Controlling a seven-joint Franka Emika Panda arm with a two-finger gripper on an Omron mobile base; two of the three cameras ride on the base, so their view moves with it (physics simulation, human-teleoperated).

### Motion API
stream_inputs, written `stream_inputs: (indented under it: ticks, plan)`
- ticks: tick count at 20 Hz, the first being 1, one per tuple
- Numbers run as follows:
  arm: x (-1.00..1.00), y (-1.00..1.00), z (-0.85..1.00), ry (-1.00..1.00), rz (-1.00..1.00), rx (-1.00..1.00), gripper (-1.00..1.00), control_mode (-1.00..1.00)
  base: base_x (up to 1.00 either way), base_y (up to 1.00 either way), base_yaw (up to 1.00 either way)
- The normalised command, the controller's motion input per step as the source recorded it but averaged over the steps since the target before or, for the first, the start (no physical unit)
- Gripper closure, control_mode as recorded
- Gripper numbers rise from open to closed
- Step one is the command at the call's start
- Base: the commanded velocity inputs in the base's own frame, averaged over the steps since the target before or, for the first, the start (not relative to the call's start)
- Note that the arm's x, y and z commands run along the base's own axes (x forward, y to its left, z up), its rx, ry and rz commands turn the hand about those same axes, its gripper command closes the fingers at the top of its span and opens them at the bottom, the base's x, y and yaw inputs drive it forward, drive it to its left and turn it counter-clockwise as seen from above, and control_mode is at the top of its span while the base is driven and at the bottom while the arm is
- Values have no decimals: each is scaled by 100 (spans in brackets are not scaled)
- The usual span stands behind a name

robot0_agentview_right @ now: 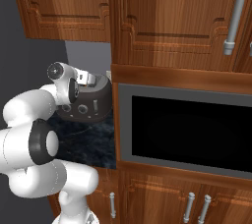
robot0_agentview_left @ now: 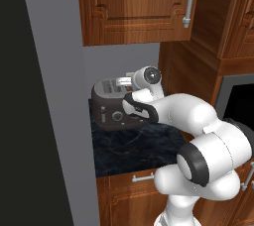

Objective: Start the toaster. Once the lever pops up, take the bread to the plate on the dining counter.

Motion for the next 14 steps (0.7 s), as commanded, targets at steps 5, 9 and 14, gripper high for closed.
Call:
stream_inputs:
  ticks: [5,9,14]
  plan:
    - [0,0,0,0,0,0,-100,-100,0,0,0]
    - [0,0,0,0,0,0,-100,-100,0,0,0]
    - [0,0,0,0,0,0,-100,-100,0,0,0]
